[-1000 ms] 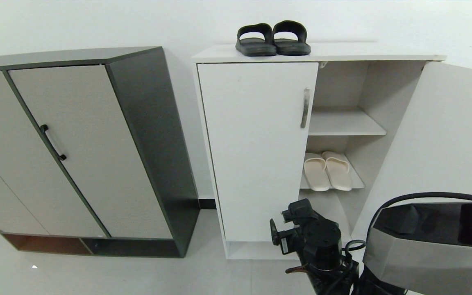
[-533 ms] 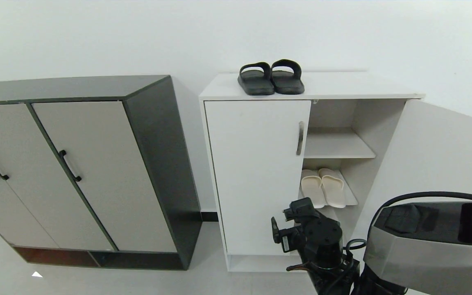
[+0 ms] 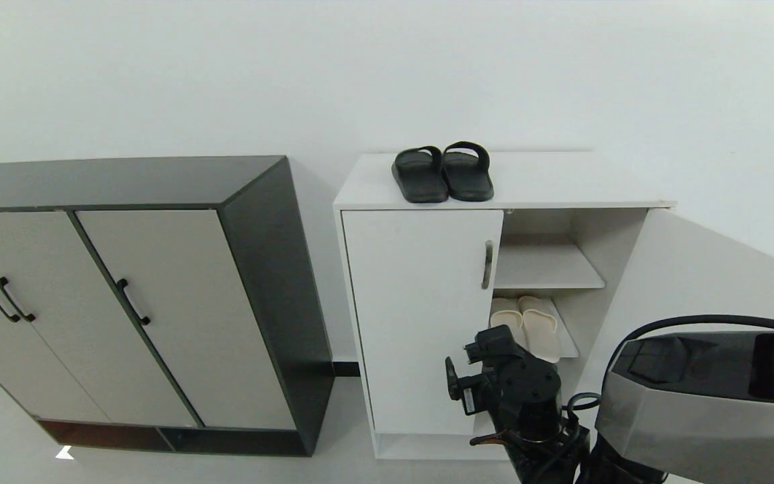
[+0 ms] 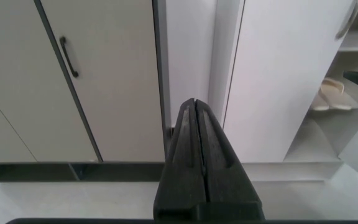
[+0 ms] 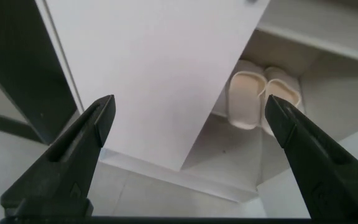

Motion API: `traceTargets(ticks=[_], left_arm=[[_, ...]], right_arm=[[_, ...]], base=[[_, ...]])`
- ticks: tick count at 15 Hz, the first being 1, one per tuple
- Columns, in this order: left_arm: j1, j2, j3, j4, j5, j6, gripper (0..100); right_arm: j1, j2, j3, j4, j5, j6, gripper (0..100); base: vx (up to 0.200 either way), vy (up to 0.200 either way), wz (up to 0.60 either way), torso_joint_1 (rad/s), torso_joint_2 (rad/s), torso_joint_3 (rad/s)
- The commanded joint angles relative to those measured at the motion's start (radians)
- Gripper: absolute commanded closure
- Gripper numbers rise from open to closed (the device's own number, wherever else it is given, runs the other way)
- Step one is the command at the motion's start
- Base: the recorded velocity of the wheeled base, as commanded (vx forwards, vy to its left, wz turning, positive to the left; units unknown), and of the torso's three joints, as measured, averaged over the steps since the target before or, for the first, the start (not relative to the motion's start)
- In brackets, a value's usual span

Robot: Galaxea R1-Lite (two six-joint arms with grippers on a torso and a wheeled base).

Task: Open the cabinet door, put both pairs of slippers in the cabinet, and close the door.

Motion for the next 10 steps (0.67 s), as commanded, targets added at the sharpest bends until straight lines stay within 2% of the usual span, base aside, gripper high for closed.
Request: traceTargets(ticks=[1,10], left_arm=[[0.001,0.001,0.0,0.0,0.001,0.0,100],[0.001,0.001,0.0,0.0,0.001,-0.001,100]], right_arm=[[0.0,0.001,0.0,-0.001,-0.001,0.0,0],[0.0,0.001,0.002,-0.003,0.0,0.0,0]], base=[[0.0,0.0,0.0,0.193,-0.51,-0.32],[0.0,0.0,0.0,0.222,-0.52,-0.313]])
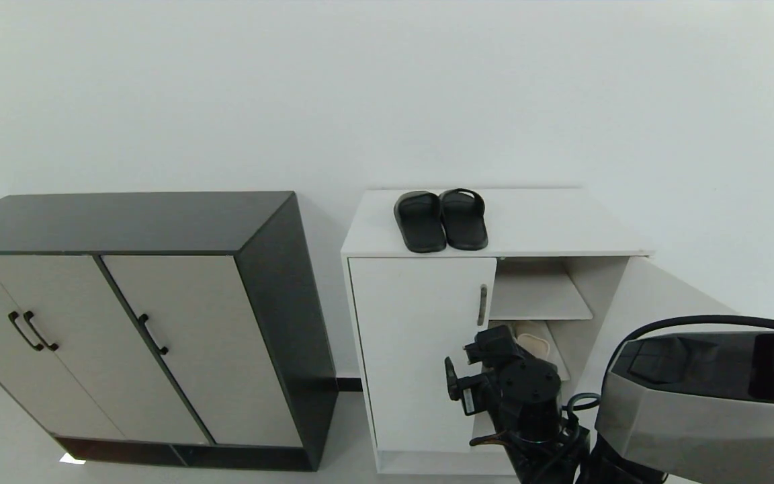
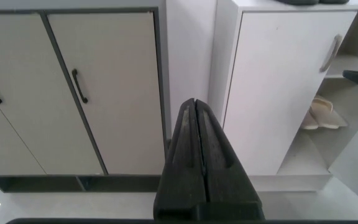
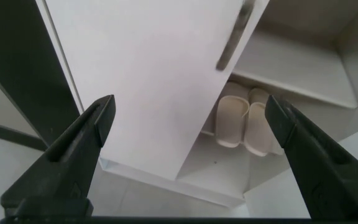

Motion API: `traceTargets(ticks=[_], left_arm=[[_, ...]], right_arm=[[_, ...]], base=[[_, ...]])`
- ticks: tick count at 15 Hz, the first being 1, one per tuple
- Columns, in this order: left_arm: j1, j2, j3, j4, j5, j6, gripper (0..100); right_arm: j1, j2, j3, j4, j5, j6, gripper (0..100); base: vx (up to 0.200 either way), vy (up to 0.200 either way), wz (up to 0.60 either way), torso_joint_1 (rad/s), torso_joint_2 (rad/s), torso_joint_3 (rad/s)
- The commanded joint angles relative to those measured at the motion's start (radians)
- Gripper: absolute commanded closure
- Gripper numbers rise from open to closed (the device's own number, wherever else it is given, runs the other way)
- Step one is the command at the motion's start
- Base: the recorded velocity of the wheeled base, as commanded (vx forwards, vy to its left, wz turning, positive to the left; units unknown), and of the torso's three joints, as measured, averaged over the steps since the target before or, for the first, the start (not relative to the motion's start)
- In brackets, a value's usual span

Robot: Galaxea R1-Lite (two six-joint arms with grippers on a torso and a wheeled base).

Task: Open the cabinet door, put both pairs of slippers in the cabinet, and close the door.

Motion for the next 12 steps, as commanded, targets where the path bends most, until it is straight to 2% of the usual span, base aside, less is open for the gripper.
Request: traceTargets(ticks=[1,6,12], left_arm=[[-0.001,0.001,0.0,0.0,0.0,0.0,100],[0.0,0.001,0.0,0.0,0.0,0.0,100],[0.0,0.001,0.0,0.0,0.0,0.0,100]], right_arm=[[0.0,0.001,0.001,-0.001,0.0,-0.001,0],[0.0,0.001,-0.001,-0.011,0.003,-0.001,0],[0.0,-0.023,-0.032,-0.033,0.012,-0.045,0]], base=[[0.0,0.0,0.0,0.246,-0.56,-0.32],[0.0,0.0,0.0,0.262,-0.59,-0.326],[0.0,0.0,0.0,0.187,-0.4,-0.225]])
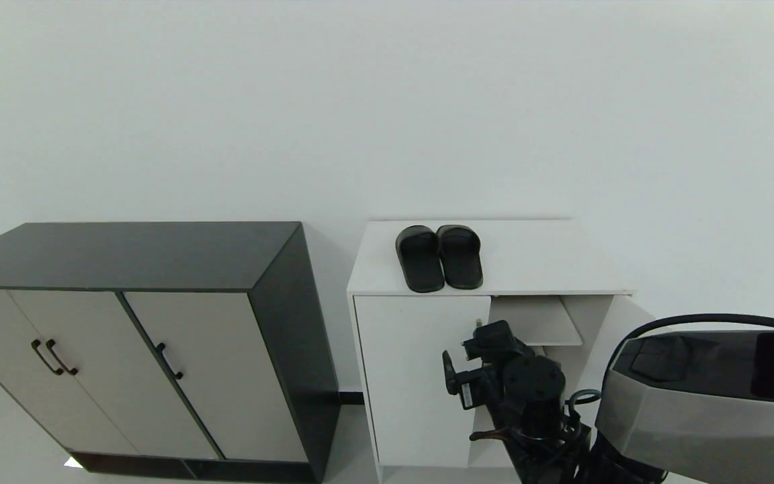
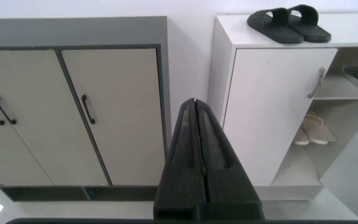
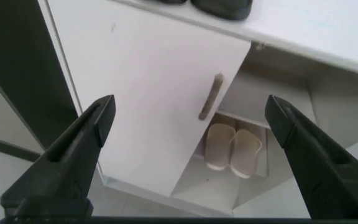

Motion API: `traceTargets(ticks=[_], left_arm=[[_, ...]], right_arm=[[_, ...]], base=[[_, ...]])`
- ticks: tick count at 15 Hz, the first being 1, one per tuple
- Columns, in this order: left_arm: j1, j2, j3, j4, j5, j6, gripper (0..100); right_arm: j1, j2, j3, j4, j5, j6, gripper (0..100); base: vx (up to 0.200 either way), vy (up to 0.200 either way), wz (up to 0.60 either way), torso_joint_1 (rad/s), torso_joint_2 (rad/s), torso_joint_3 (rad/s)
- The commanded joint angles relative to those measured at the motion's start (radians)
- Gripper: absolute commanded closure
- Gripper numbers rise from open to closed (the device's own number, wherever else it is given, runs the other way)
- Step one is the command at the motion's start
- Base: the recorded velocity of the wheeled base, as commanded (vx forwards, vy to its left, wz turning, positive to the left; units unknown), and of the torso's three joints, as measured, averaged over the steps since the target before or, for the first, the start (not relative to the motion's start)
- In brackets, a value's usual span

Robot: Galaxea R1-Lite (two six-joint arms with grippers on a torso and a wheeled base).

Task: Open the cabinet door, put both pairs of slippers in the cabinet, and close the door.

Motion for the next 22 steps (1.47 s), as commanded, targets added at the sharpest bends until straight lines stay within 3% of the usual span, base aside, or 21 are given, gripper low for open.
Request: traceTargets(ticks=[1,3,7,9,16,22], left_arm=[[0.001,0.001,0.0,0.0,0.0,0.0,100],[-0.001,0.001,0.0,0.0,0.0,0.002,100],[0.001,0.001,0.0,0.0,0.0,0.002,100],[-0.001,0.001,0.0,0.0,0.0,0.002,100],[-0.001,0.001,0.0,0.0,-0.003,0.005,100],[-0.001,0.001,0.0,0.0,-0.001,-0.001,100]], right_arm=[[-0.002,-0.043,-0.065,0.067,0.002,-0.001,0],[-0.006,-0.109,-0.145,0.228,0.002,0.028,0],[-0.01,-0.227,-0.378,0.658,-0.006,0.213,0],[-0.01,-0.247,-0.42,0.763,-0.001,0.258,0],[-0.029,-0.193,-0.432,0.808,0.025,0.296,0],[-0.029,-0.131,-0.412,0.736,0.033,0.295,0]], base=[[0.0,0.0,0.0,0.119,-0.27,-0.124],[0.0,0.0,0.0,0.016,-0.03,-0.018],[0.0,0.0,0.0,0.0,0.0,0.0],[0.0,0.0,0.0,0.0,0.0,0.0],[0.2,0.0,0.0,0.001,0.0,0.002],[0.2,0.0,0.0,0.006,0.0,0.001]])
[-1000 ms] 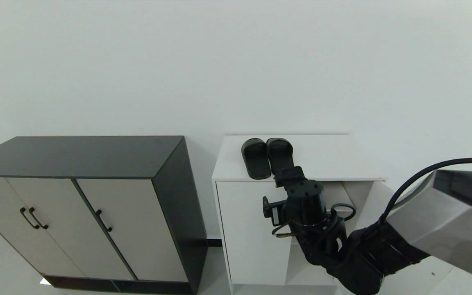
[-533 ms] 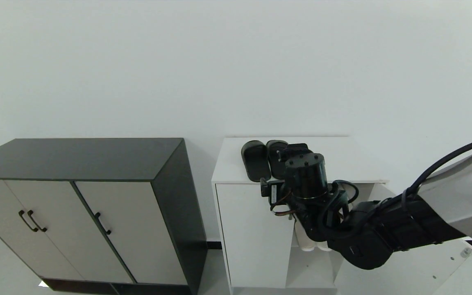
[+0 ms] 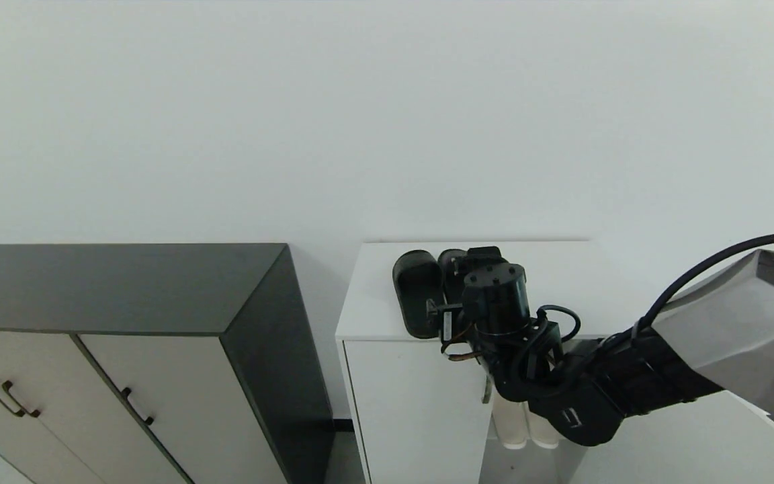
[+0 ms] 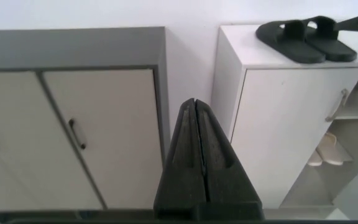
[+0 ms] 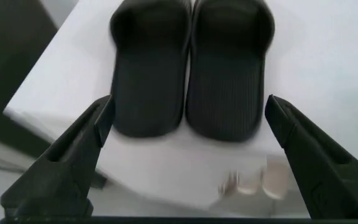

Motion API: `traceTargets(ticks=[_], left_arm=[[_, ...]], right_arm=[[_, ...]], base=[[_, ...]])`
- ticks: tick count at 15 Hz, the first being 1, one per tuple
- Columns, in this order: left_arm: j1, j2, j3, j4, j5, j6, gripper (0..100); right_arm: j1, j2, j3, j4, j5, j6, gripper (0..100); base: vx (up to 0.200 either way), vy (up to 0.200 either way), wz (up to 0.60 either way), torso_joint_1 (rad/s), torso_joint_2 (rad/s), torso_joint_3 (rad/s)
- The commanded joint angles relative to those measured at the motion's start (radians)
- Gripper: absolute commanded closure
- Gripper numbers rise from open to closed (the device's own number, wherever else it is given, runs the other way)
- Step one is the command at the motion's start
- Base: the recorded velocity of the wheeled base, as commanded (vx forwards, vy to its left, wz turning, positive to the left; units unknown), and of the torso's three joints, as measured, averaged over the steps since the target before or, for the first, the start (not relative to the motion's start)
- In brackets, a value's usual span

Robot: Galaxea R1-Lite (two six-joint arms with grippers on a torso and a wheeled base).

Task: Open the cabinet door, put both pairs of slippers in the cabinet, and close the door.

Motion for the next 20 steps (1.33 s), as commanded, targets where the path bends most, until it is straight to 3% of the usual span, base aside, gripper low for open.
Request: traceTargets(ticks=[1,6,10,17,18,20], left_arm=[[-0.001,0.001,0.0,0.0,0.001,-0.002,100],[-0.001,0.001,0.0,0.0,0.001,-0.004,100],[0.001,0.001,0.0,0.0,0.001,-0.005,100],[0.001,0.001,0.0,0.0,0.001,-0.008,100],[0.001,0.001,0.0,0.0,0.003,-0.008,100],[0.001,0.001,0.0,0.0,0.003,-0.007,100]], right_arm=[[-0.001,0.047,0.019,-0.029,0.003,-0.002,0],[-0.017,0.139,-0.01,-0.104,0.06,-0.012,0],[-0.068,0.236,-0.164,-0.094,0.078,-0.081,0],[-0.108,0.337,-0.371,0.012,0.089,-0.082,0],[-0.11,0.343,-0.389,0.017,0.089,-0.082,100],[-0.11,0.351,-0.419,0.044,0.089,-0.082,100]], base=[[0.0,0.0,0.0,0.0,0.0,0.0],[0.0,0.0,0.0,0.0,0.0,0.0],[0.0,0.0,0.0,0.0,0.0,0.0],[0.0,0.0,0.0,0.0,0.0,0.0],[0.0,0.0,0.0,0.0,0.0,0.0],[0.0,0.0,0.0,0.0,0.0,0.0]])
